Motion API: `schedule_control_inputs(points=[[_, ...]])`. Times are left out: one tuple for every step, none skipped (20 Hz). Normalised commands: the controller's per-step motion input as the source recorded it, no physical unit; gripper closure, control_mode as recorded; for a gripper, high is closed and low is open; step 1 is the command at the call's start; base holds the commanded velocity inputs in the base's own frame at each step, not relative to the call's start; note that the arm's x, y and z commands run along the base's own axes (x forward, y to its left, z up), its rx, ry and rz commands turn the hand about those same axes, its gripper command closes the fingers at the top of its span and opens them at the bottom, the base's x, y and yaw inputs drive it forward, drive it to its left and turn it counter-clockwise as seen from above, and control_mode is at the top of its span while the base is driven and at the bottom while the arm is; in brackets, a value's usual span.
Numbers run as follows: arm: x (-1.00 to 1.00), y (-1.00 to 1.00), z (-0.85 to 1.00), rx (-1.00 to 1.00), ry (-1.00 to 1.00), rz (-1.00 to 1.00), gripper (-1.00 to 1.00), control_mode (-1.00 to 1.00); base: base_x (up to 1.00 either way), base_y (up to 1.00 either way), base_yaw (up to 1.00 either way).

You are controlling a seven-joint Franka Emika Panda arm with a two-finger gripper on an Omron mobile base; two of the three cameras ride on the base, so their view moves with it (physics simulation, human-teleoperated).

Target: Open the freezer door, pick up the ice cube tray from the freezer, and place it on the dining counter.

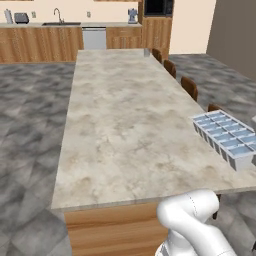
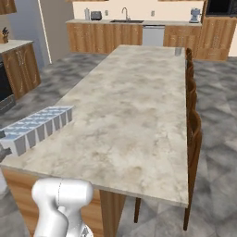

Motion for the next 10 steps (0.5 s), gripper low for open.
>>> schedule_control_inputs(points=[[0.8,-0.99,-0.31,0.2,0.0,0.01,1.0,-1.0,0.0,0.0,0.0],[0.94,-1.0,-0.27,0.2,0.0,0.0,1.0,-1.0,0.0,0.0,0.0],[1.0,-0.99,-0.21,0.2,0.0,0.0,1.0,-1.0,0.0,0.0,0.0],[1.0,-1.0,-0.21,0.21,0.0,0.0,1.0,-1.0,0.0,0.0,0.0],[1.0,-1.0,-0.24,0.23,0.0,0.0,1.0,-1.0,0.0,0.0,0.0],[1.0,-1.0,-0.19,0.25,0.04,0.0,1.0,-1.0,0.0,0.0,0.0],[1.0,-1.0,-0.24,0.29,0.12,0.01,1.0,-1.0,0.0,0.0,0.0],[1.0,-1.0,-0.25,0.28,0.14,0.02,1.0,-1.0,0.0,0.0,0.0],[1.0,-1.0,-0.26,0.26,0.13,0.02,1.0,-1.0,0.0,0.0,0.0],[1.0,-0.97,-0.26,0.25,0.14,0.03,1.0,-1.0,0.0,0.0,0.0]])
